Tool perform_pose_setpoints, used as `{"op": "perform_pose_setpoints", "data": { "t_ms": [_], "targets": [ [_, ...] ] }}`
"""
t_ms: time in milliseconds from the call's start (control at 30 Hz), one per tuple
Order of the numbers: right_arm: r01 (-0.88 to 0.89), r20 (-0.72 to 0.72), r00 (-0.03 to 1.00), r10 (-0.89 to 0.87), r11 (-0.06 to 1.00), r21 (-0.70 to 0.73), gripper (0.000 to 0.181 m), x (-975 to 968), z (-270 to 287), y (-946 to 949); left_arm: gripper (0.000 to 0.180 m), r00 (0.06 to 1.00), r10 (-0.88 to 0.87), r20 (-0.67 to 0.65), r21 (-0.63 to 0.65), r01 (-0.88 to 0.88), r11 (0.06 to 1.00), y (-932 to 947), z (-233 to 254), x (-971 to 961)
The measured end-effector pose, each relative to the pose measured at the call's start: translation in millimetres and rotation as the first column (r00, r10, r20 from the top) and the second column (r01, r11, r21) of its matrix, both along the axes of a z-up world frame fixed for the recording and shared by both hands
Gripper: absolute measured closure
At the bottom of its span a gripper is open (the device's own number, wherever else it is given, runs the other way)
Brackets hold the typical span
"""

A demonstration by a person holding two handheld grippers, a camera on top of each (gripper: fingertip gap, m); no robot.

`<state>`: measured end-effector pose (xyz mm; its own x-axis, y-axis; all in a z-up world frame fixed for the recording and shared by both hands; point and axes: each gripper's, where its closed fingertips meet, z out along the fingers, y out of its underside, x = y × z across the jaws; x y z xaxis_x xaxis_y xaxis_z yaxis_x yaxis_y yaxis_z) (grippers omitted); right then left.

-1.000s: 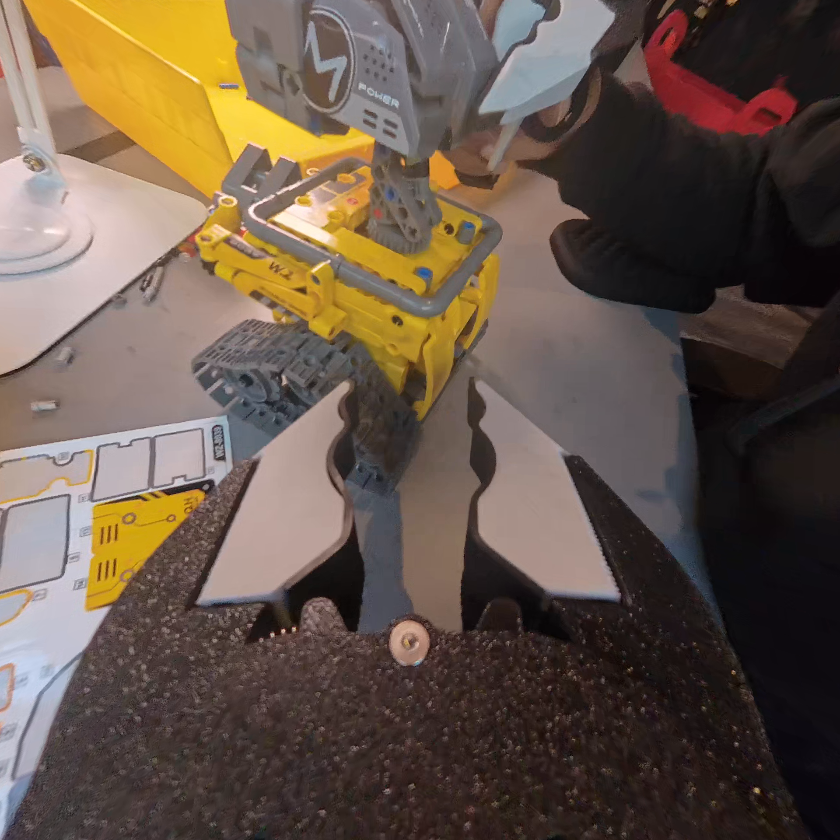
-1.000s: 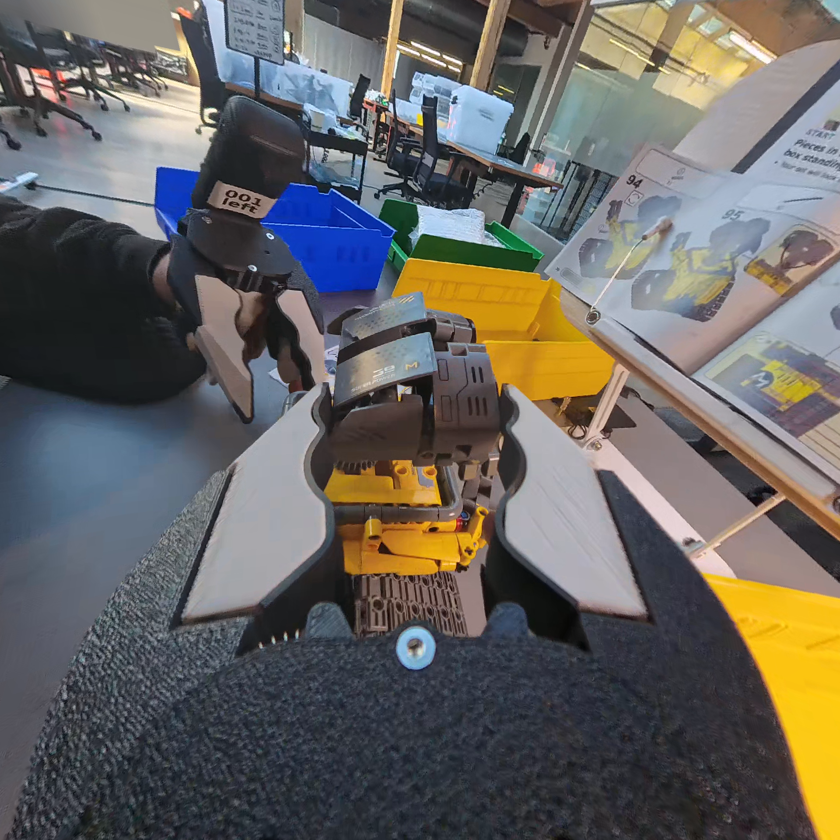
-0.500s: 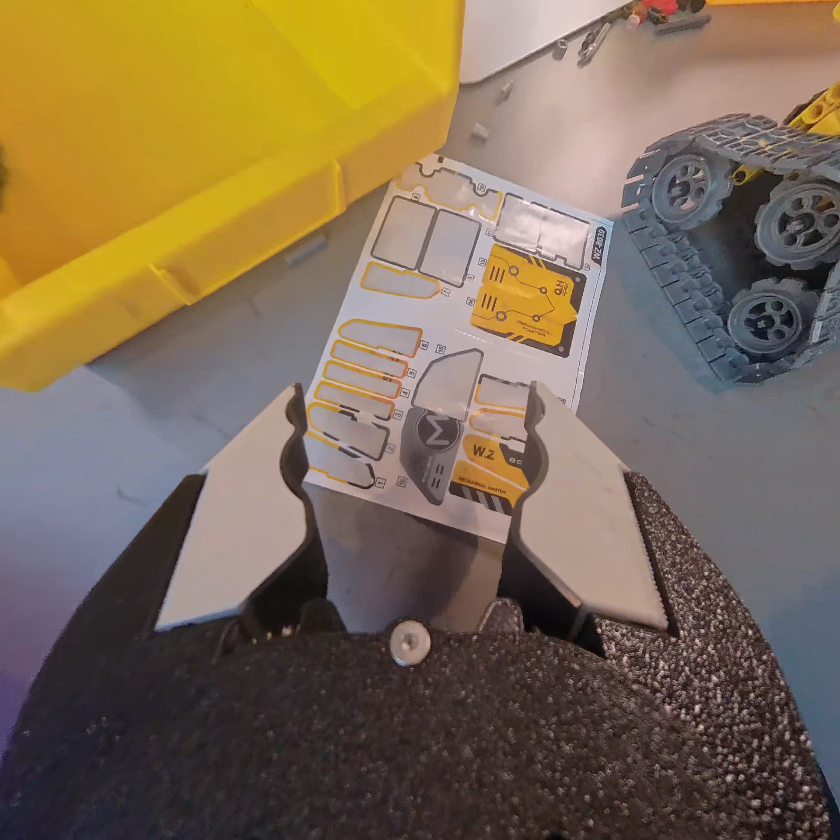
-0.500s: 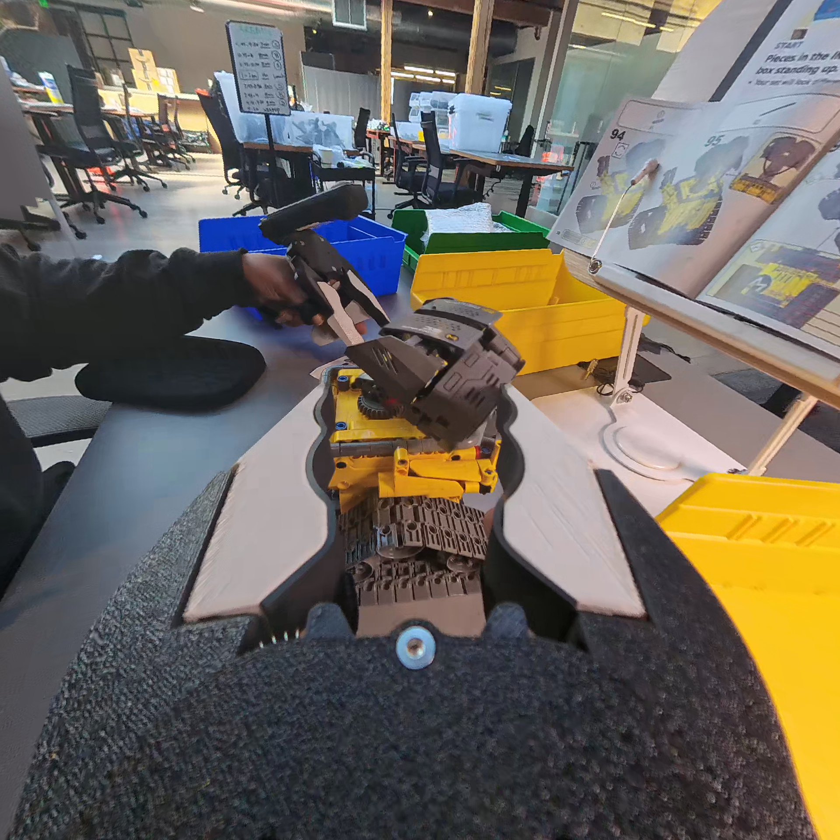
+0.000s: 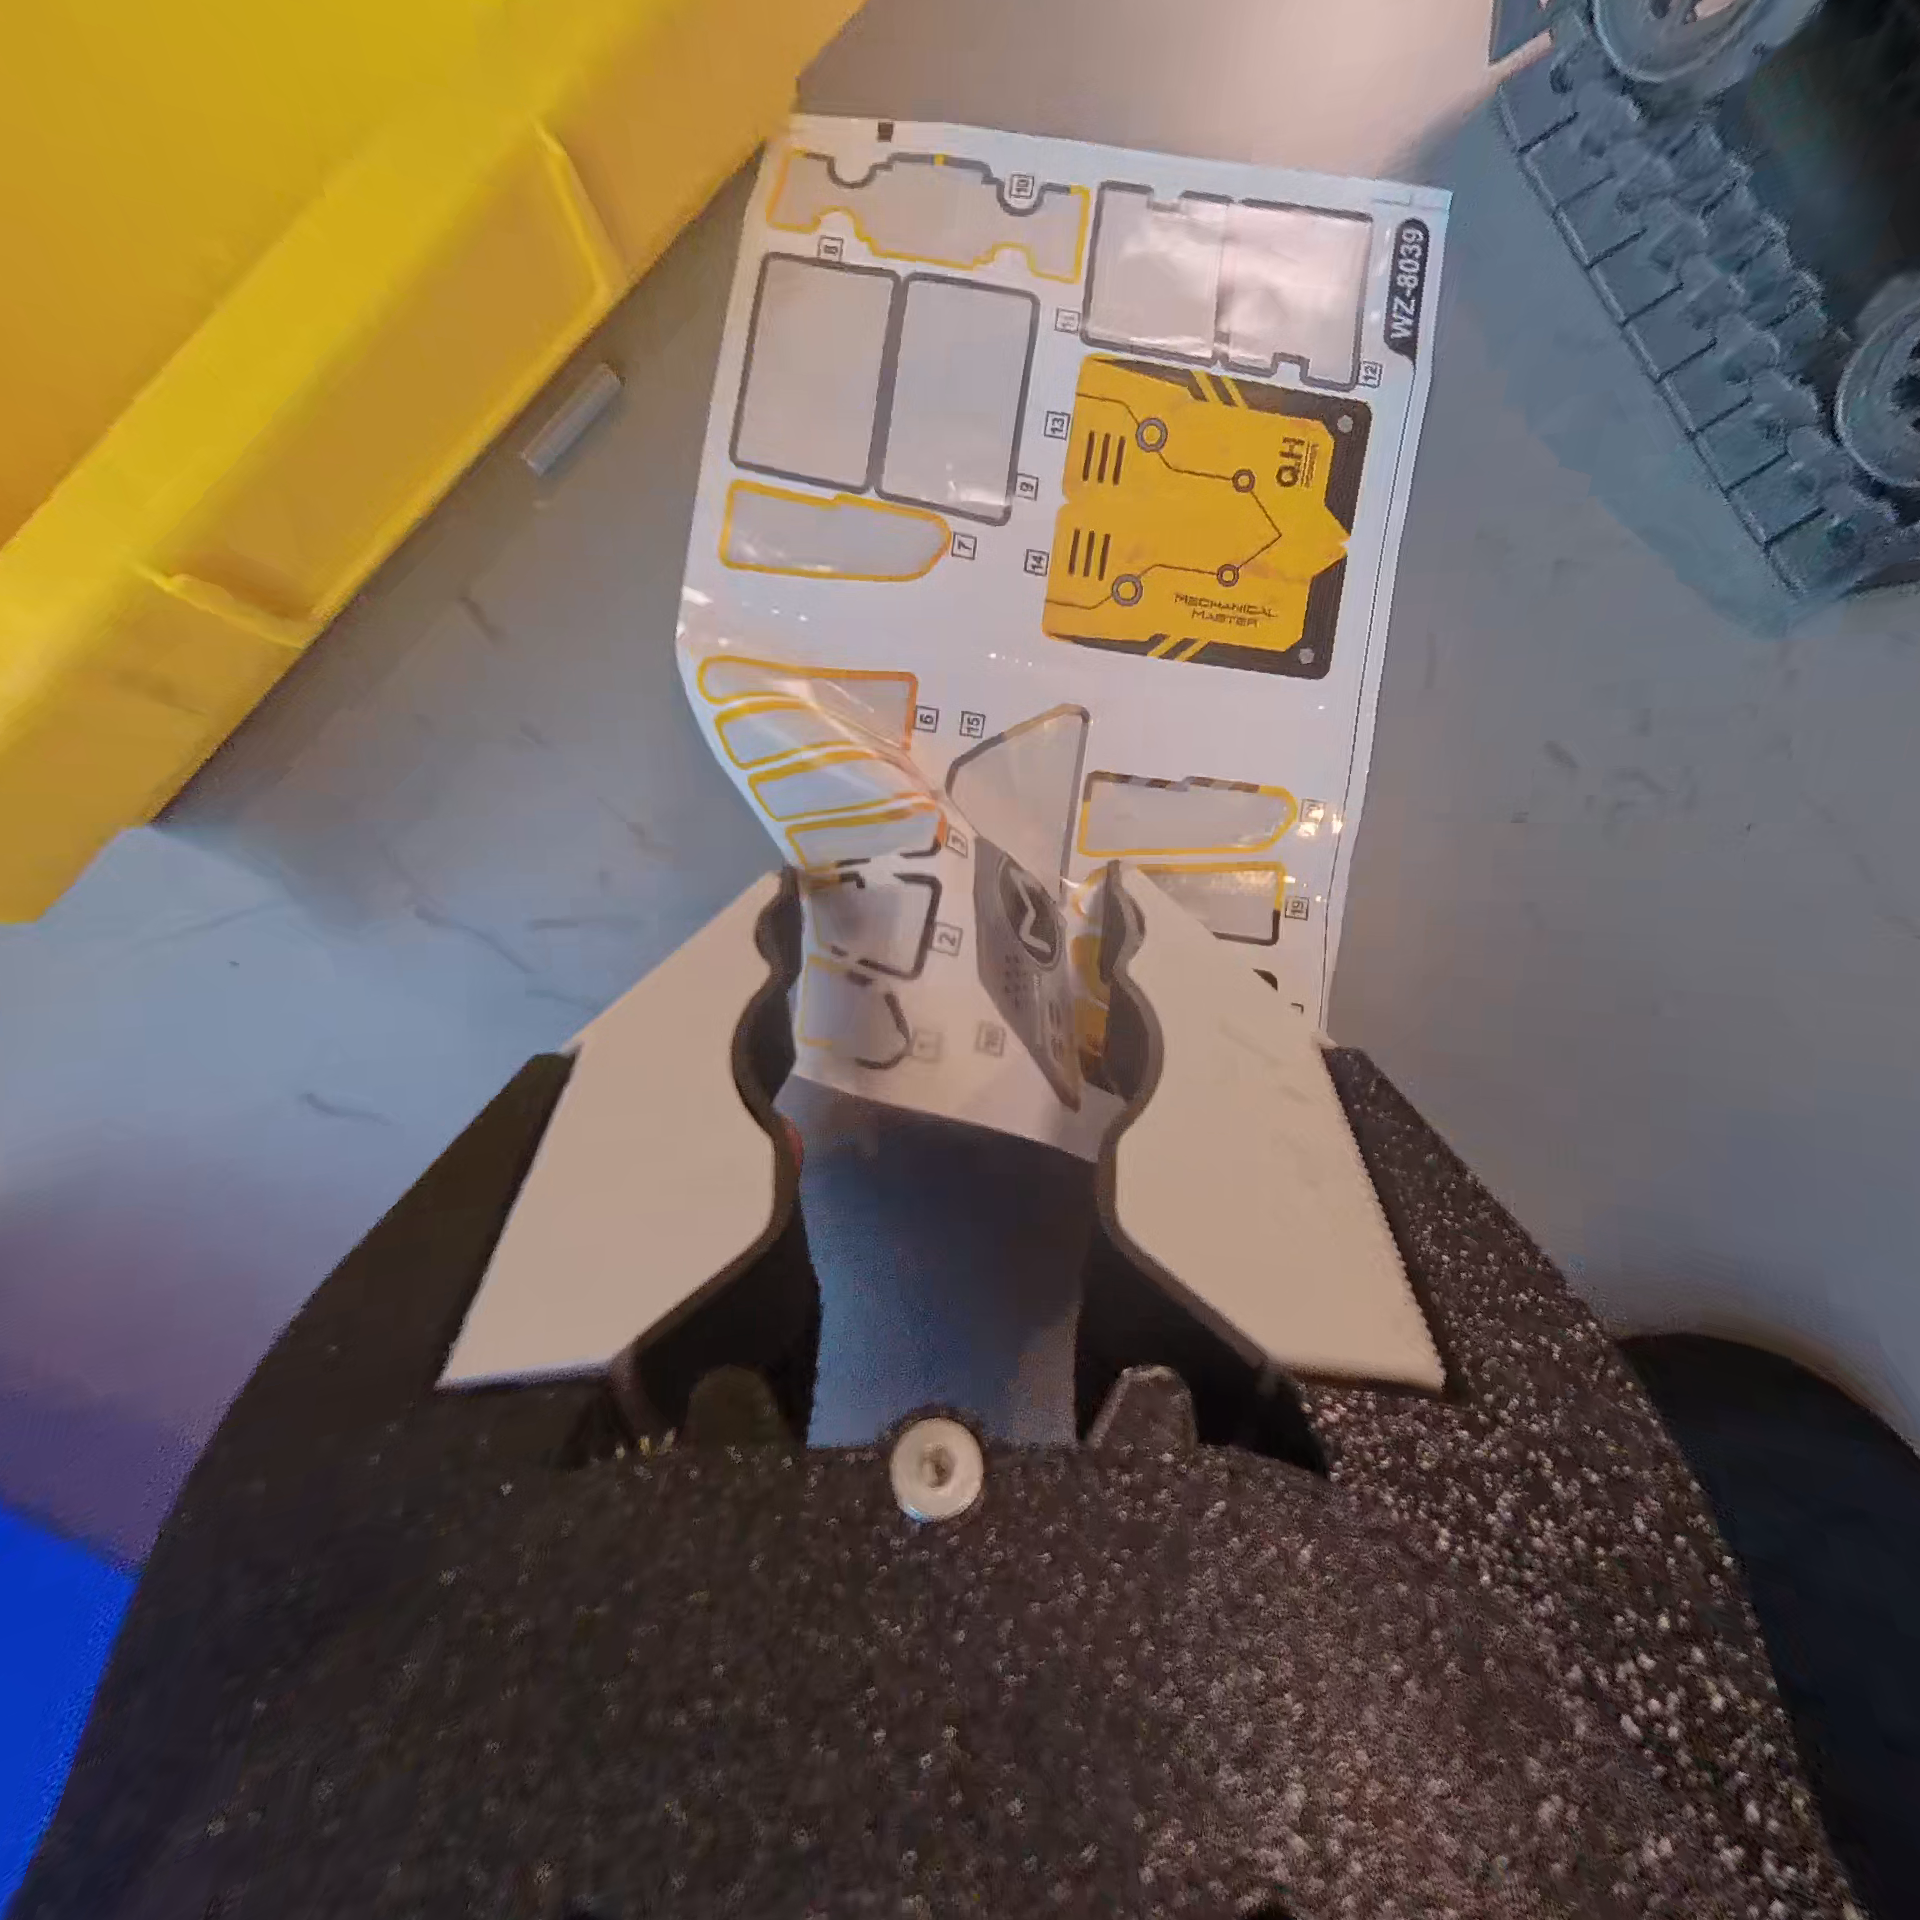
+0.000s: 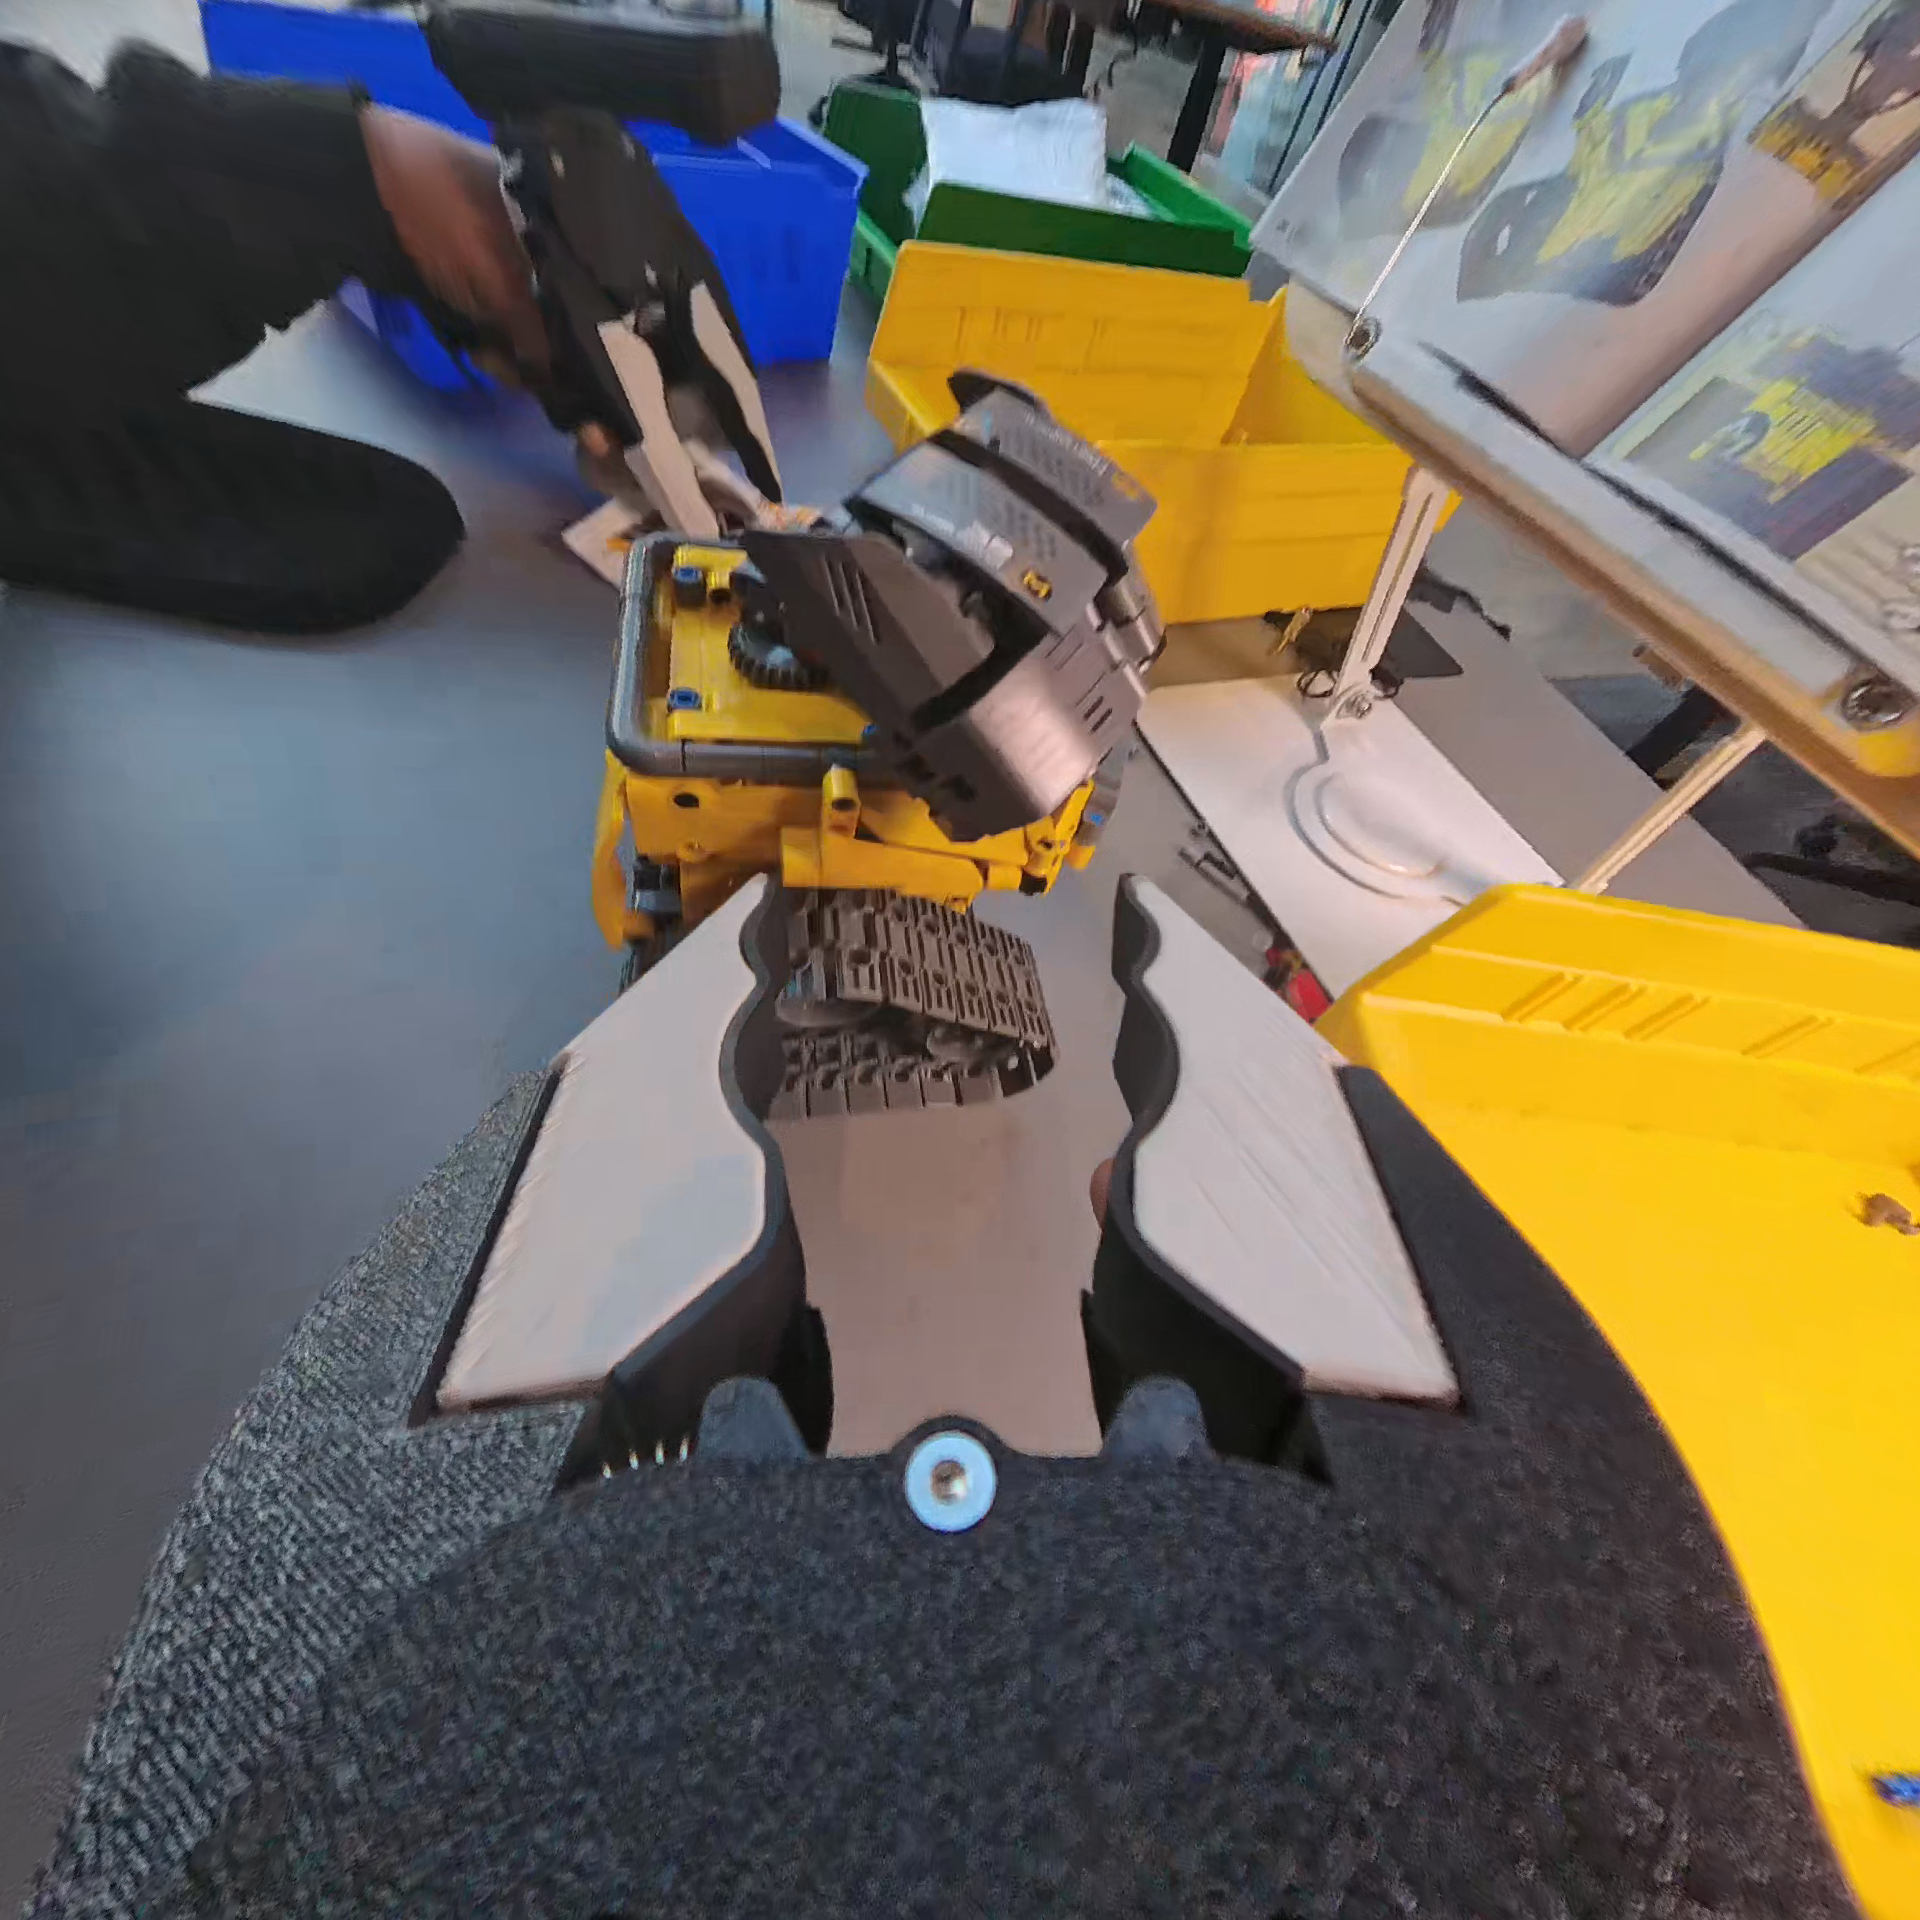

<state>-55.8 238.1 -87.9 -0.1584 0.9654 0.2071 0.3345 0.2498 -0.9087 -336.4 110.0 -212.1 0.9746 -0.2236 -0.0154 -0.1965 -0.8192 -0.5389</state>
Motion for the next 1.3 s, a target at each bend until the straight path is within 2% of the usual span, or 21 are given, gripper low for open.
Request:
{"op": "perform_pose_setpoints", "data": {
  "t_ms": [100,233,333,433,500,600,733,867,967,1033,1300],
  "targets": [
    [-0.059,0.085,0.994,0.063,0.997,-0.042,0.119,5.4,-19.8,-7.0,0.130,1.000,-0.017,-0.004,-0.001,0.017,1.000,-4.7,0.4,2.9],
    [-0.058,0.096,0.993,0.062,0.997,-0.046,0.125,-4.0,-34.6,-6.0,0.141,1.000,-0.018,0.007,0.030,0.018,0.999,-3.2,4.2,4.7],
    [-0.061,0.074,0.995,0.066,0.995,-0.073,0.126,-3.6,-32.8,-3.2,0.145,0.995,-0.025,0.092,0.109,0.015,0.994,2.0,15.9,13.8],
    [-0.028,-0.014,1.000,0.027,0.995,-0.098,0.128,5.1,-8.0,12.0,0.150,0.982,-0.076,0.170,0.206,0.041,0.978,2.9,32.8,23.5],
    [0.052,-0.128,0.990,-0.064,0.994,-0.097,0.133,9.1,21.0,34.3,0.153,0.971,-0.105,0.214,0.263,0.046,0.964,3.1,43.8,27.0],
    [0.241,-0.309,0.916,-0.257,0.966,-0.089,0.140,10.6,70.0,80.4,0.159,0.941,-0.153,0.302,0.369,0.033,0.929,6.2,65.4,32.5],
    [0.451,-0.425,0.795,-0.433,0.890,-0.064,0.160,2.3,115.0,138.4,0.165,0.894,-0.203,0.398,0.496,-0.024,0.868,9.2,93.0,36.8],
    [0.538,-0.447,0.737,-0.507,0.841,-0.068,0.171,-27.4,138.8,190.3,0.169,0.821,-0.260,0.509,0.603,-0.125,0.788,13.4,108.6,40.5],
    [0.589,-0.432,0.711,-0.554,0.806,-0.065,0.181,-49.1,140.8,227.3,0.172,0.746,-0.320,0.584,0.631,-0.170,0.757,13.5,114.9,45.5],
    [0.594,-0.411,0.714,-0.567,0.801,-0.072,0.181,-62.0,137.9,241.6,0.174,0.704,-0.349,0.619,0.642,-0.198,0.741,13.3,120.2,46.8],
    [0.607,-0.399,0.707,-0.584,0.791,-0.082,0.181,-74.7,127.8,254.3,0.178,0.673,-0.363,0.645,0.650,-0.233,0.723,13.4,124.2,41.2]
  ]
}}
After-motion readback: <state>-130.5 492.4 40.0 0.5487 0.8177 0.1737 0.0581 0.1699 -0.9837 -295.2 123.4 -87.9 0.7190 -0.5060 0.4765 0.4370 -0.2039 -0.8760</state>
